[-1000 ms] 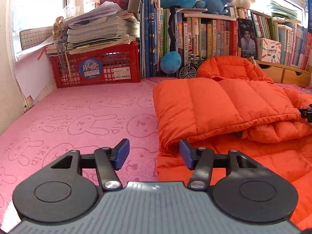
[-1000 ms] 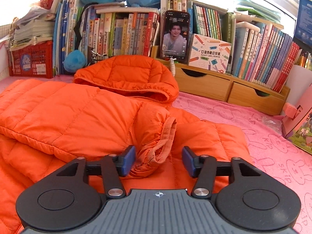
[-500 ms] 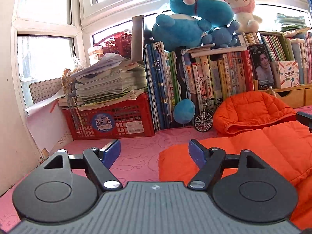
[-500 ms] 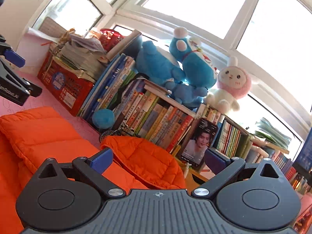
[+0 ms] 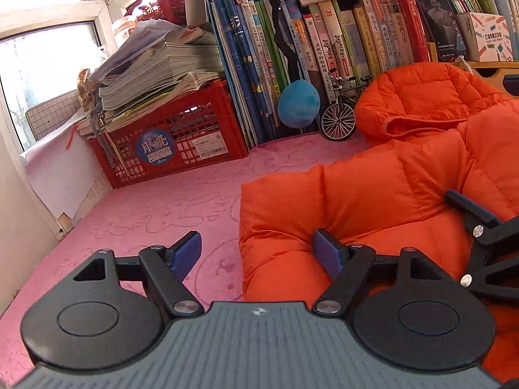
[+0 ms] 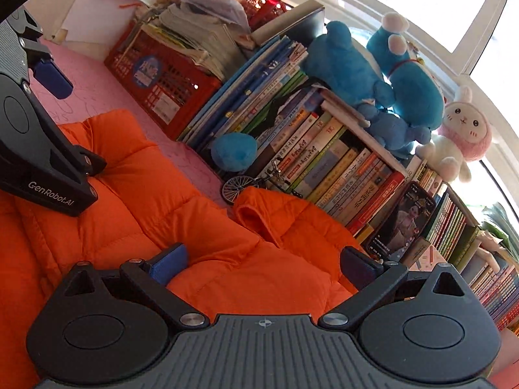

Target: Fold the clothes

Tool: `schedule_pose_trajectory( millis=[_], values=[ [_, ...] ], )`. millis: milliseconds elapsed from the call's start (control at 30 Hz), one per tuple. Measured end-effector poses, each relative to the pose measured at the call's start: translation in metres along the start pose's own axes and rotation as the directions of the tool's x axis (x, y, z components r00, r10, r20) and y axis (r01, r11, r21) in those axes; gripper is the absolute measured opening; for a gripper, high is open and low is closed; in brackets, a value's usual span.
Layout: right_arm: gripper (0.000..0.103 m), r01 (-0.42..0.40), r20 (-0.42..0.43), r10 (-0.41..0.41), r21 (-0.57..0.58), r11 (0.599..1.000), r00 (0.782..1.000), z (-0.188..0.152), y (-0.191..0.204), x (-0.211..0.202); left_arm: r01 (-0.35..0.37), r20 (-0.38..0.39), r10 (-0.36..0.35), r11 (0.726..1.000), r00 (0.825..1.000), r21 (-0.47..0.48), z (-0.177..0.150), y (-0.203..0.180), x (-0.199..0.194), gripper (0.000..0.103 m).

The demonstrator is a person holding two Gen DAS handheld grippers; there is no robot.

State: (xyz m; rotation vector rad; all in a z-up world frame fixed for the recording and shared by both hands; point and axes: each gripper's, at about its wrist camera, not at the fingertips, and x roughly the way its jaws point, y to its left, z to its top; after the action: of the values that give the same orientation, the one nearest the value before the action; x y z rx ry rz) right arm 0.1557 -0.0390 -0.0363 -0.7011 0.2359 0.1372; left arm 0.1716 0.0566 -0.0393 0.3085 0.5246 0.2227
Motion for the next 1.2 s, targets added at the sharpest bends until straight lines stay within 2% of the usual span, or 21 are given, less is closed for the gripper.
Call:
schedule_pose_trajectory(
  millis=[100, 267, 367, 567, 733, 900, 1200],
  values=[
    [0.101, 0.034, -0.040, -0.034, 0.011, 0.999, 0.999, -0.010, -0.010, -0.001, -0.011, -0.014, 0.011, 1.000, 1.000, 0.020, 0.000, -0.003, 0.003, 0.077],
    [0.102, 0.110, -0.115, -0.102, 0.064, 0.992, 0.988, -0.036, -0.042, -0.007, 0.009, -0.048, -0.010, 1.000, 0.999, -0.021, 0.001, 0.005, 0.009, 0.077],
    [0.102, 0.176, -0.162, -0.166, 0.054, 0.983, 0.973, -0.057, -0.061, -0.008, 0.009, -0.055, -0.010, 1.000, 0.998, -0.022, 0.002, 0.006, 0.009, 0.077],
    [0.102, 0.248, -0.240, -0.230, 0.049, 0.967, 0.943, -0.102, -0.094, -0.020, -0.002, -0.053, 0.002, 1.000, 0.999, -0.003, 0.003, 0.003, 0.007, 0.077],
    [0.102, 0.257, -0.292, -0.219, 0.100, 0.961, 0.931, -0.118, -0.111, -0.025, -0.013, -0.047, 0.014, 1.000, 0.999, 0.016, 0.003, 0.000, 0.007, 0.077],
    [0.102, 0.262, -0.346, -0.200, 0.141, 0.955, 0.916, -0.121, -0.122, -0.024, 0.012, -0.056, -0.013, 1.000, 0.998, -0.020, 0.003, 0.007, 0.009, 0.080],
    [0.102, 0.227, -0.210, -0.201, 0.108, 0.968, 0.957, -0.085, -0.117, -0.060, 0.030, -0.062, -0.033, 0.998, 0.998, -0.049, 0.003, 0.010, 0.010, 0.081]
  ],
)
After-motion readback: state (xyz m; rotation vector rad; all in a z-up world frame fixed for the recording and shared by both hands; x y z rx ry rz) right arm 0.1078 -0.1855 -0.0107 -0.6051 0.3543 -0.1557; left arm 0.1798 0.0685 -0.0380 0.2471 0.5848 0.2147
